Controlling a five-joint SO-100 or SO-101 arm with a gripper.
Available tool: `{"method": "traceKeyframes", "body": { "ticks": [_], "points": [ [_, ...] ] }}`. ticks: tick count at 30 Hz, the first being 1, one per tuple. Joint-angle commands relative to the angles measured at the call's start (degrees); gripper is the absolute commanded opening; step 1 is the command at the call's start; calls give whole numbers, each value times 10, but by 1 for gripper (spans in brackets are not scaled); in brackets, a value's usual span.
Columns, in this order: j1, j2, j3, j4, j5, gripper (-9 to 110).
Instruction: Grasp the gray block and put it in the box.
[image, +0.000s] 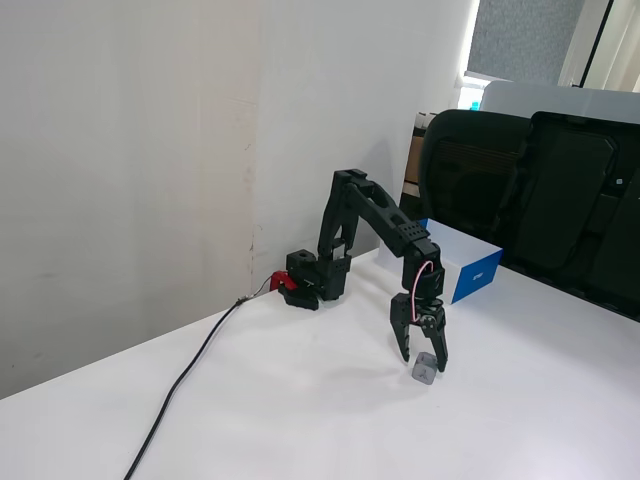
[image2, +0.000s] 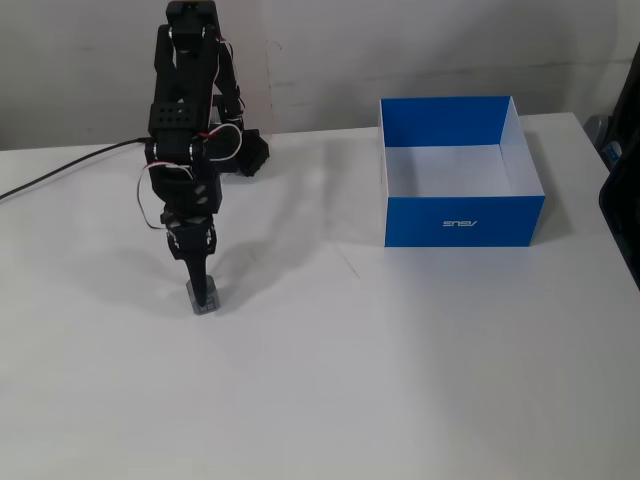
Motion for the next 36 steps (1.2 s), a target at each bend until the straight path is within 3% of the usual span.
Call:
{"method": "traceKeyframes", "body": {
  "ticks": [1,7,23,36],
  "points": [
    [8,6,-47,-10,4,26],
    [9,4,-54,-10,4,17],
    [10,8,-88,15,6,11],
    [97,-10,-357,192,47,10]
  ]
}}
